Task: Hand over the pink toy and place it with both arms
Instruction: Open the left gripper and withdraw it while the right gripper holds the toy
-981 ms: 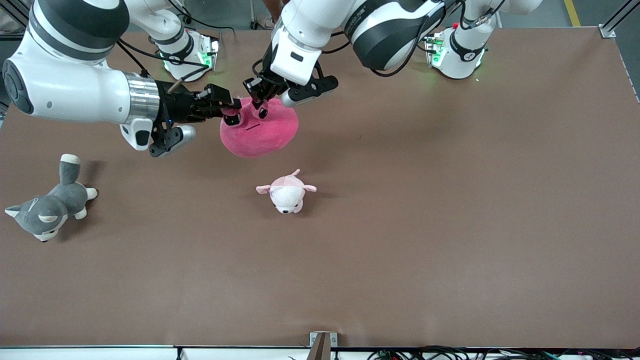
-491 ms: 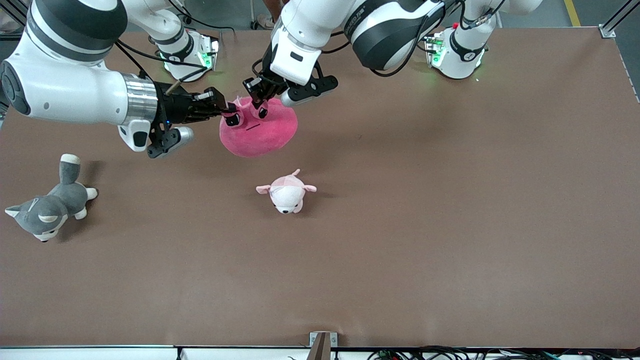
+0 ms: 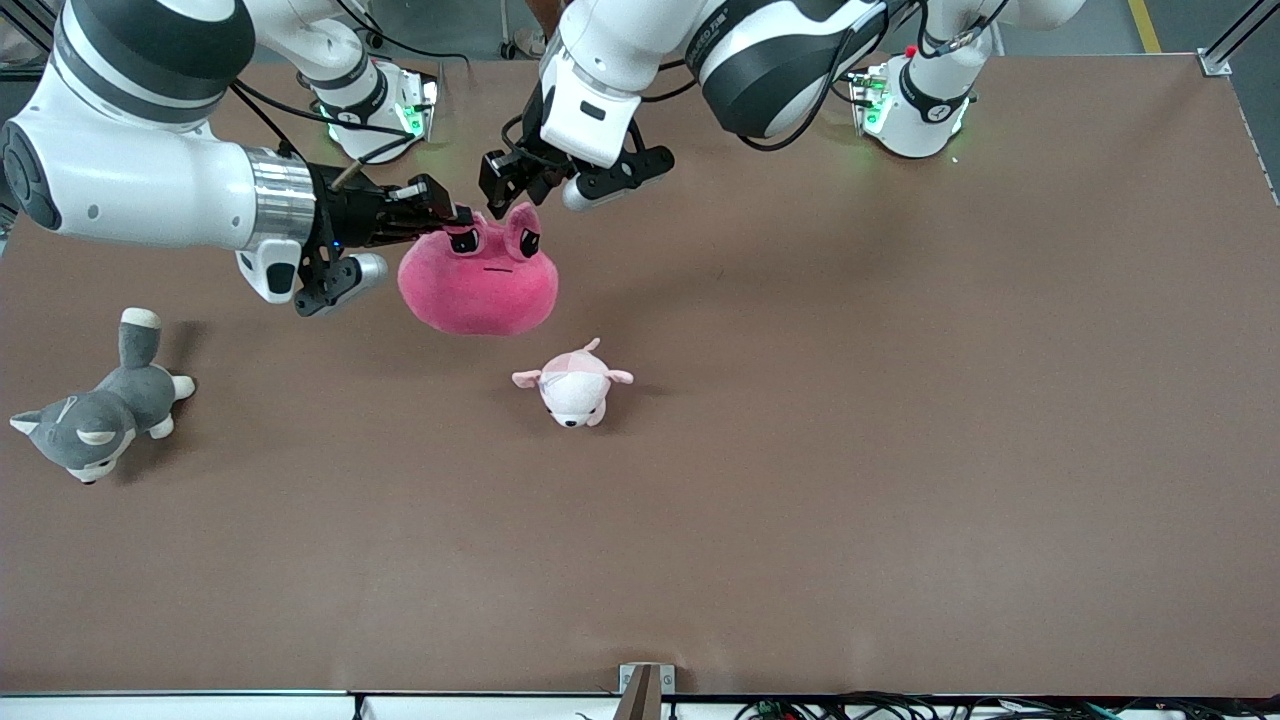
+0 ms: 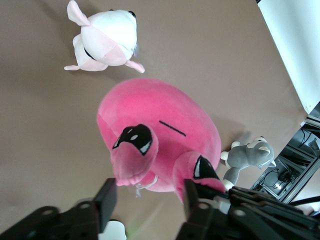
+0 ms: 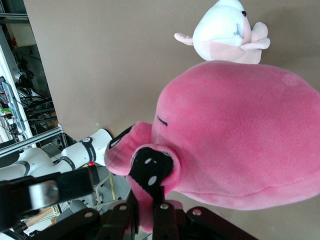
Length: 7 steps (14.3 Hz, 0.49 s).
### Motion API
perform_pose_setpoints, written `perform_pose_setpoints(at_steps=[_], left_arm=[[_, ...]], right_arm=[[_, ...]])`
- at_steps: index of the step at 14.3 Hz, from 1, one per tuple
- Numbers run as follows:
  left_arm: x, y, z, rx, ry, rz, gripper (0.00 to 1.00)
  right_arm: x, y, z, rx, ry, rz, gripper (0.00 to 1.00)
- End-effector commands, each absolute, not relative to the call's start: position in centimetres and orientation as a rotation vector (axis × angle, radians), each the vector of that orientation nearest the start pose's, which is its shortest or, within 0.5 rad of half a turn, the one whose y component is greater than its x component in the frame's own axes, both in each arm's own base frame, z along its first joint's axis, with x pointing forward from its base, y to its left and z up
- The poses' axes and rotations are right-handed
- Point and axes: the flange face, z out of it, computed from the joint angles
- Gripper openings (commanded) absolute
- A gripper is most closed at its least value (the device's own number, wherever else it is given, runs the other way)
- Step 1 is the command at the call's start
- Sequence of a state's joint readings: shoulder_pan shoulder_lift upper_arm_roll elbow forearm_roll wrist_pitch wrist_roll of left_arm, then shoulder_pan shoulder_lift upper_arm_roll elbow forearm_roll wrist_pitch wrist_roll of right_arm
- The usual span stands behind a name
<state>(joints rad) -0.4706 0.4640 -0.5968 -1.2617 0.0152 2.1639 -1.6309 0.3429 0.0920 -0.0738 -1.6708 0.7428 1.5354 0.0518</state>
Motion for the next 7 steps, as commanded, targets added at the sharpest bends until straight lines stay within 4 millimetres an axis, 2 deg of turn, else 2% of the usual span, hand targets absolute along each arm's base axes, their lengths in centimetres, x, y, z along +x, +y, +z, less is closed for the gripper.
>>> perform_pose_setpoints(at_steps=[1, 3, 5, 6, 7], left_arm=[[46.0, -53.8, 60.2, 2.462, 0.936, -0.046, 1.00], [47.7, -50.1, 60.4, 2.568, 0.981, 0.035, 1.00], [50.5, -45.5, 60.3, 2.678, 0.959, 0.062, 1.00], [51.6, -43.3, 59.8, 2.735, 0.954, 0.056, 1.00], [53.3, -40.1, 59.8, 2.768, 0.987, 0.053, 1.00]], right_arm=[[52.8, 21.9, 55.9, -2.397, -0.174, 0.428, 0.13], [54.1, 18.2, 55.9, -2.398, -0.097, 0.402, 0.13], [56.0, 11.9, 55.5, -2.389, 0.031, 0.350, 0.13], [56.8, 9.3, 54.9, -2.386, 0.089, 0.337, 0.13], [57.7, 7.2, 54.2, -2.388, 0.112, 0.323, 0.13]])
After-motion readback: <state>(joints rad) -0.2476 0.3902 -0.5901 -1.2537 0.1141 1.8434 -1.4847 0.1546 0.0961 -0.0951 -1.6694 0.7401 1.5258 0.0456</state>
